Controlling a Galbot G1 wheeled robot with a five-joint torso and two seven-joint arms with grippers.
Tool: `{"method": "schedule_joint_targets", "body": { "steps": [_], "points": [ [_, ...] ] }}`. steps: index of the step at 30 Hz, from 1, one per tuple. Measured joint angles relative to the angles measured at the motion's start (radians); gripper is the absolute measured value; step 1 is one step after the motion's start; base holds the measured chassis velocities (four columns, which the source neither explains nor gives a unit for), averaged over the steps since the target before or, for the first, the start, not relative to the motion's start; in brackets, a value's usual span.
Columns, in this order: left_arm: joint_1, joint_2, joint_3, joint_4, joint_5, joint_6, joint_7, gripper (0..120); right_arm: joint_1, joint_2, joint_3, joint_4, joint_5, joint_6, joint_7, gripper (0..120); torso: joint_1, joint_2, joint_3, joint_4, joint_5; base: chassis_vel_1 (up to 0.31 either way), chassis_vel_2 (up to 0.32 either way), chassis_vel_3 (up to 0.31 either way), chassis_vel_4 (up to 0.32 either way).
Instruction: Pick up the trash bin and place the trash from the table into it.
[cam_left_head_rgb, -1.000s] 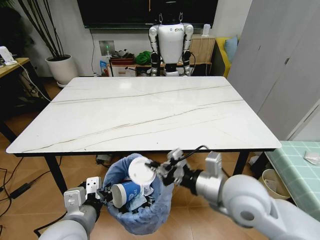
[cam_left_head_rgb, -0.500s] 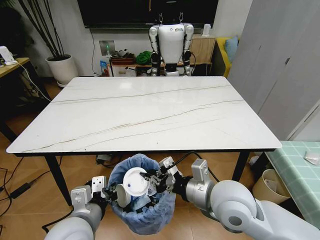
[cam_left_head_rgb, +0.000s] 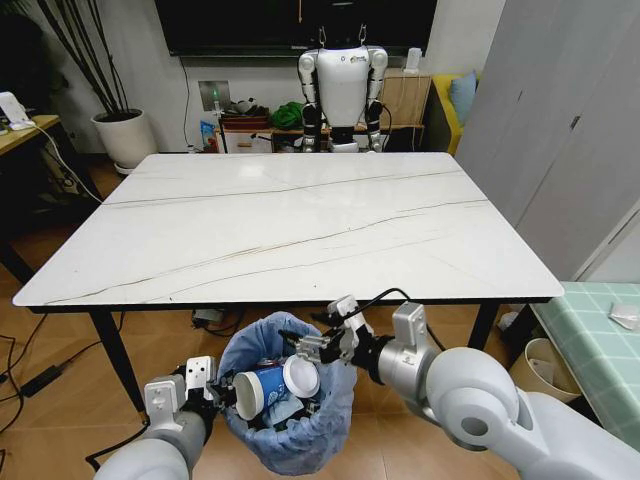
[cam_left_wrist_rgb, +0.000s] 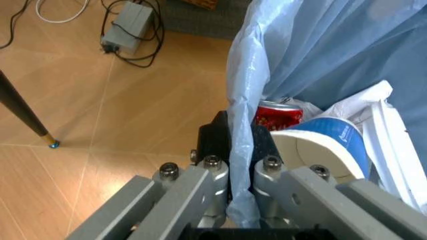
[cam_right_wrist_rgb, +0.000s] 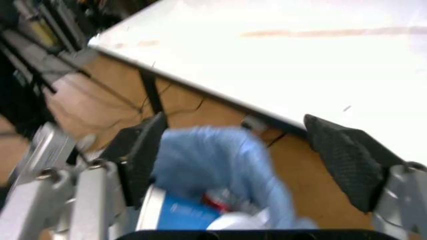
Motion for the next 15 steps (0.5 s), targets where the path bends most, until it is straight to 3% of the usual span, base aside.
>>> {"method": "schedule_joint_targets", "body": {
  "steps": [5, 8, 10, 15],
  "points": [
    [0.006, 0.002, -0.008, -0.006, 0.003, 0.000, 0.002, 0, -0.042, 0.014, 0.128, 0.009, -0.045, 0.027, 0.042, 99, 0.000, 0.000, 0.000, 0.0000, 0.0000, 0.000, 0.000, 0.000, 0.000],
    [0.011, 0.002, -0.009, -0.008, 0.004, 0.000, 0.003, 0, -0.087, 0.024, 0.184, 0.008, -0.100, 0.040, 0.040, 100, 0.000, 0.000, 0.000, 0.0001, 0.0000, 0.000, 0.000, 0.000, 0.000],
    [0.015, 0.002, -0.009, -0.009, 0.006, 0.000, 0.004, 0, -0.189, 0.039, 0.287, 0.019, -0.164, 0.051, 0.010, 100, 0.000, 0.000, 0.000, 0.0000, 0.0002, 0.000, 0.000, 0.000, 0.000],
    [0.017, 0.002, -0.009, -0.010, 0.010, 0.000, 0.005, 0, -0.345, 0.061, 0.411, 0.040, -0.264, 0.076, -0.036, 100, 0.000, 0.000, 0.000, -0.0002, 0.0001, 0.000, 0.000, 0.000, 0.000]
  ]
}}
